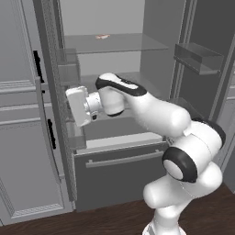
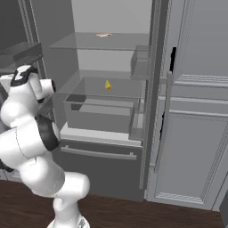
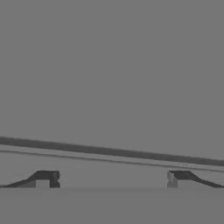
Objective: Grab a lemon wedge from the fridge and one ice cube from the ice bowl, and put them in the glass of lemonade.
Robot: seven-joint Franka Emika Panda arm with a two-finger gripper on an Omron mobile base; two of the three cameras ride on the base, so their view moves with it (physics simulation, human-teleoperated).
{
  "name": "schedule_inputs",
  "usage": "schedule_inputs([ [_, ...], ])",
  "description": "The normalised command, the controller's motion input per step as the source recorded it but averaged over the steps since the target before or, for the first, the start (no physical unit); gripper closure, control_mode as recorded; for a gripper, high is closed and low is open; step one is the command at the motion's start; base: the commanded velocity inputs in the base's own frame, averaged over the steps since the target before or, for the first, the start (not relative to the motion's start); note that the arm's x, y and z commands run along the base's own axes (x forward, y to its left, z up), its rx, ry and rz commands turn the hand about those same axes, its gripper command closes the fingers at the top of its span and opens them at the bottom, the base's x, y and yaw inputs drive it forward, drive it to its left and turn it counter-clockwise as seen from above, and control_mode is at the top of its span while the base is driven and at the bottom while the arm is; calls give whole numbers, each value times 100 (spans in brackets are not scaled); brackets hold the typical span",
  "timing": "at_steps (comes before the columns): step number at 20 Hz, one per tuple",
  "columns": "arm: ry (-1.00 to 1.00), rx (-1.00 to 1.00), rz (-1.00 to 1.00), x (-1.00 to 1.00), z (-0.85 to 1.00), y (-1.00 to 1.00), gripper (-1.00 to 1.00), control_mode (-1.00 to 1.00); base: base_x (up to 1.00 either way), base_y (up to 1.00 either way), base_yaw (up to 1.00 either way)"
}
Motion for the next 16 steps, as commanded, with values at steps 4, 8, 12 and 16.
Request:
schedule_inputs([
  [4, -16, 0, 0, -74, 11, -34, -100, -100, 0, 0, 0],
  [8, -11, 0, -6, -78, 33, -57, -100, -100, 0, 0, 0],
  [12, -4, -5, -11, -50, 54, -68, -100, -100, 0, 0, 0],
  [16, 0, -25, -18, 0, 28, -70, -100, -100, 0, 0, 0],
])
